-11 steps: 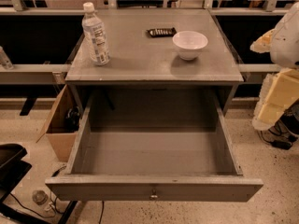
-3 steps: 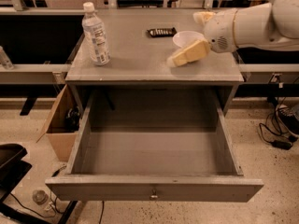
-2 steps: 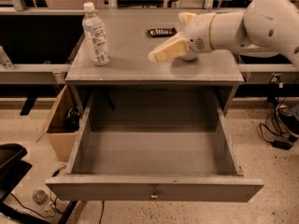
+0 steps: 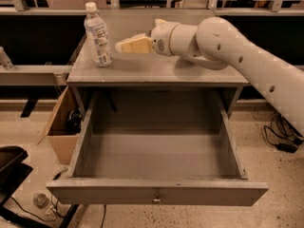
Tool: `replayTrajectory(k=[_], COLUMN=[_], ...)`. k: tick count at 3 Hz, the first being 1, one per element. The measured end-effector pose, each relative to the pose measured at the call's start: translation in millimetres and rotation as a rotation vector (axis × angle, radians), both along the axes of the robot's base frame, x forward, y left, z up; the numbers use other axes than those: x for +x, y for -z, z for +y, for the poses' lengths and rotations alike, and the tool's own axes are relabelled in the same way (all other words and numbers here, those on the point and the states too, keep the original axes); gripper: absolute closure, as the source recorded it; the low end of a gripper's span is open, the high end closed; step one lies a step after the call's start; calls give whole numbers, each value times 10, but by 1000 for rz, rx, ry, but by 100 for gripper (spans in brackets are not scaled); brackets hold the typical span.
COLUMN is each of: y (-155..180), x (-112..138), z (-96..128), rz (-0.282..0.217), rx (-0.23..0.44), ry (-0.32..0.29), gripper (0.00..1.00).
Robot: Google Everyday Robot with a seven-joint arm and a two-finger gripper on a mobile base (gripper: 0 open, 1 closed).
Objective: Place blue plastic bottle into top drawer
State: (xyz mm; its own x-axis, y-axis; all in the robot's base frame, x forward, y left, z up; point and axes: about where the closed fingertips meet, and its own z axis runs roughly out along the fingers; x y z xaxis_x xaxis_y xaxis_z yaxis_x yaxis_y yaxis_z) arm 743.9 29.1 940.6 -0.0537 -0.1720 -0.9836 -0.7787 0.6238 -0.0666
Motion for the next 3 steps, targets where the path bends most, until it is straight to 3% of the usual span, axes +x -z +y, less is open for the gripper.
replayTrajectory(k=[2, 3], y=[117, 206], x=[370, 453], z=[640, 929], rz=[-21, -15], rx=[-52, -57], ry=[103, 90], gripper=[0, 0])
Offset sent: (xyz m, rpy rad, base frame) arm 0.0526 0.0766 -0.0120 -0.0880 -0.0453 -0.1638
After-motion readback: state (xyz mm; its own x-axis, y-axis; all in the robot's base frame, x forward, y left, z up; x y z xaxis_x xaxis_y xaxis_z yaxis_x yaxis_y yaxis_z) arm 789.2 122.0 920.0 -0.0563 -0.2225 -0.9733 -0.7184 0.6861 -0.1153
